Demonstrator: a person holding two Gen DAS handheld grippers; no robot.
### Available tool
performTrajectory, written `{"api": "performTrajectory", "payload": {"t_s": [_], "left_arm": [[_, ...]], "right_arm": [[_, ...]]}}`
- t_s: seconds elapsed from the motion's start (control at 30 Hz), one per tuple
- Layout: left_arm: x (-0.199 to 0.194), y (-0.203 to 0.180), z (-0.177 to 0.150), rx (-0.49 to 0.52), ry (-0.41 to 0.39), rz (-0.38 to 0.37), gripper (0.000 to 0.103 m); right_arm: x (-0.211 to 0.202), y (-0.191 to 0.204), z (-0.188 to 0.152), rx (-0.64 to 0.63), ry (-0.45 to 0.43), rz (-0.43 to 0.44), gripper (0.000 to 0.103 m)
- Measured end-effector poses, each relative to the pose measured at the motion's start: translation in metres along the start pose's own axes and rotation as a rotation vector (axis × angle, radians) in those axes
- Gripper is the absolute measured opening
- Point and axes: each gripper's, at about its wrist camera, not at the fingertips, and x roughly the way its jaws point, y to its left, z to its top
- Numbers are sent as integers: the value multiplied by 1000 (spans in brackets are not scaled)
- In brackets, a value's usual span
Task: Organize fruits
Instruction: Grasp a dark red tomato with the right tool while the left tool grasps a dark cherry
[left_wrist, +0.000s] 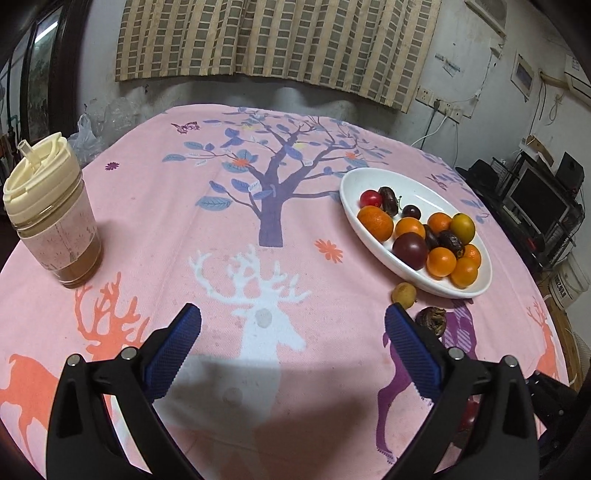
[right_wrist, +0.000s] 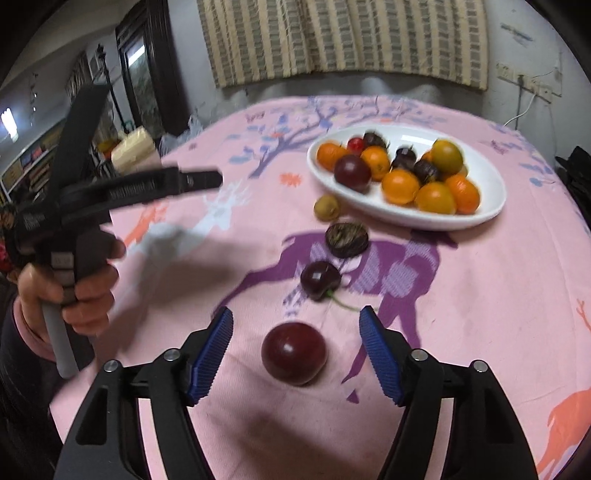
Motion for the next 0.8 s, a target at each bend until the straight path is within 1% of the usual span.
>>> {"api": "performTrajectory", "payload": {"t_s": [0.07, 0.13, 0.27, 0.33, 0.37, 0.43, 0.53, 0.63, 0.67, 0.73, 0.77, 0.8], "left_arm": [[1, 0, 0, -1, 1, 4, 98], [1, 1, 0, -3, 4, 7, 98], [1, 2, 1, -8, 8, 4, 98], [1, 2, 1, -5, 5, 7, 98], [1, 2, 1, -2, 6, 9, 98], [1, 1, 1, -1, 7, 10, 98], [1, 1, 1, -2, 7, 12, 98], [4, 0, -2, -1, 17, 8, 98], [5, -1, -3, 2, 20, 0, 98], [5, -9, -6, 35, 31, -54, 98], [5, -17, -9, 69, 39, -89, 95], [5, -24, -12, 104, 50, -123, 89]], "right_arm": [[5, 1, -3, -7, 33, -1, 62], [7, 1, -4, -10, 48, -1, 56], [7, 3, -7, -18, 60, -9, 56], [8, 3, -7, -25, 66, -13, 53], [8, 4, -8, -30, 71, -13, 51], [12, 3, -7, -34, 84, -8, 39], [15, 0, -6, -17, 95, 5, 39], [13, -7, -5, 16, 84, 18, 38], [11, -11, -4, 38, 73, 24, 38], [3, -26, -1, 118, 34, 49, 39], [-2, -34, -1, 160, 10, 47, 39], [-6, -42, 0, 194, -10, 37, 39]]}}
